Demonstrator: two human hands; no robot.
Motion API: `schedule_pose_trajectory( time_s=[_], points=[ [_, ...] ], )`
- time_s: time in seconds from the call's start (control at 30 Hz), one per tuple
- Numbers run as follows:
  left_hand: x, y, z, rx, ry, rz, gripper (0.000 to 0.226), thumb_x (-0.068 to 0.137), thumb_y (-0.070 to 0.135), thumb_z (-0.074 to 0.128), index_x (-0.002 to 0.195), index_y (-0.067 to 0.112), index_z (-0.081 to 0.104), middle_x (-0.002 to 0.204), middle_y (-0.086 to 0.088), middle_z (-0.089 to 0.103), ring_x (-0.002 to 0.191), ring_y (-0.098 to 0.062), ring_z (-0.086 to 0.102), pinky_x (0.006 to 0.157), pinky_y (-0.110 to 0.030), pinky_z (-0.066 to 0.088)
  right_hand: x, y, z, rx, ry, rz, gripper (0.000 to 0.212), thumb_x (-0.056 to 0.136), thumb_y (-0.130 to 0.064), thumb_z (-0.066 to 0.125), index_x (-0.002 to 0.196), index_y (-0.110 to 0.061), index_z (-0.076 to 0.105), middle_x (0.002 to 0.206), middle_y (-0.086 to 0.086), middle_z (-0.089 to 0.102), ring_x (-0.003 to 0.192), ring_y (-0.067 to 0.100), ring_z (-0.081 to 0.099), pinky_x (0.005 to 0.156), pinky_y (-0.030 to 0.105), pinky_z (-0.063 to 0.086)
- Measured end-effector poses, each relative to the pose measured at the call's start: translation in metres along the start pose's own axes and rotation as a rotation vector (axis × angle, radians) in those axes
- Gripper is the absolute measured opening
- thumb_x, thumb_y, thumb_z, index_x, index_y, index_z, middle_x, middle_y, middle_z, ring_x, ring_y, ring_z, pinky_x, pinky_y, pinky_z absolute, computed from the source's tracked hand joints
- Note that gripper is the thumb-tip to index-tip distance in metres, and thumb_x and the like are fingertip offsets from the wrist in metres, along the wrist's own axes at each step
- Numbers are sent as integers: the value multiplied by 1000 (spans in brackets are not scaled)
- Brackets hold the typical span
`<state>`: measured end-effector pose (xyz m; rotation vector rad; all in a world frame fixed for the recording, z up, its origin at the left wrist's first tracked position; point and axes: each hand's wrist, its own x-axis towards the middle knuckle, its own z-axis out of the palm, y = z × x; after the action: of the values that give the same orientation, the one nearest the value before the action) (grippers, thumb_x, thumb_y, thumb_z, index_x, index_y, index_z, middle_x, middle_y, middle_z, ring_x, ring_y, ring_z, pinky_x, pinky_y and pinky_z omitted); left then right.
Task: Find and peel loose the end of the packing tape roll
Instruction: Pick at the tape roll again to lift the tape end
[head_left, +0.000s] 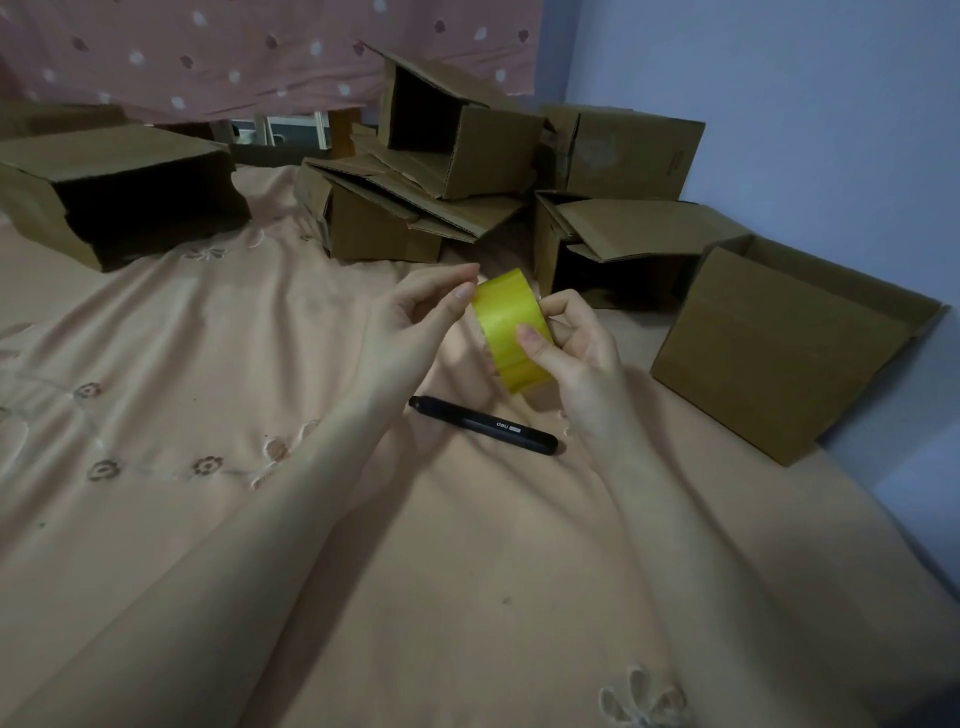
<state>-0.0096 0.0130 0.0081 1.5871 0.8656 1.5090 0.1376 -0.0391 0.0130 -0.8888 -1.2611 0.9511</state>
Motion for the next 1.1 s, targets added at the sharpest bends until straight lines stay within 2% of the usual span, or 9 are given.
schedule_pose_trajectory(
  time_s=[0.07,0.17,0.3,0.4,0.57,0.73,0.9,1.0,1.1],
  points=[
    [0,0,1,-12,-18,8,22,97,12,52,115,19,63,116,-9,63,110,-11,60,95,-30,52,0,1,0,-17,-1,-7,9,90,-3,57,86,-7,50,87,25,60,78,32,60,64,32,54],
    [-2,4,3,97,-1,60,23,98,21,50,115,18,65,118,-1,63,114,-9,59,93,-25,50,-1,3,2,-126,-37,-49,10,91,-2,55,87,-5,47,84,23,60,75,23,56,65,27,49],
    [-3,4,1,305,-73,154,33,90,34,63,121,23,64,121,7,56,118,-10,52,94,-27,47,-3,5,1,-232,-98,-90,10,92,-5,56,89,-5,46,90,24,65,85,34,64,75,43,54],
    [-4,3,0,356,-80,200,31,89,35,63,120,31,63,121,9,54,119,-13,50,93,-24,43,-3,5,1,-249,-103,-97,9,92,-6,56,89,-5,47,90,22,66,87,35,65,78,47,53],
    [-6,-1,1,424,-75,338,32,93,32,59,125,27,61,126,2,54,117,-15,52,99,-39,46,-2,7,2,-247,-98,-82,12,91,-5,56,85,-11,47,87,21,67,80,22,62,75,44,52],
    [-5,0,-2,481,-32,472,28,93,21,60,120,22,64,124,-3,51,108,-10,56,94,-24,48,-1,7,1,-219,-73,-85,9,91,-5,56,89,-3,47,82,18,66,76,17,60,69,32,50],
    [-4,-2,-5,498,-73,405,25,95,28,54,119,30,63,121,3,48,105,-1,51,93,-17,44,-2,4,2,-161,-97,-58,12,92,-3,54,85,-10,47,74,-2,66,68,5,60,61,16,47],
    [-5,-5,-3,510,-84,369,34,95,38,47,126,28,59,121,6,46,108,-5,50,96,-22,43,-2,2,3,-130,-85,-42,10,93,-4,52,86,-9,48,75,2,64,69,7,58,61,17,47],
    [-6,-6,-1,526,-61,284,55,89,50,48,135,20,52,124,8,46,118,-6,45,101,-13,35,-1,3,2,-124,-59,-37,5,94,-6,52,91,-2,49,81,6,64,73,12,58,63,25,49]
  ],
)
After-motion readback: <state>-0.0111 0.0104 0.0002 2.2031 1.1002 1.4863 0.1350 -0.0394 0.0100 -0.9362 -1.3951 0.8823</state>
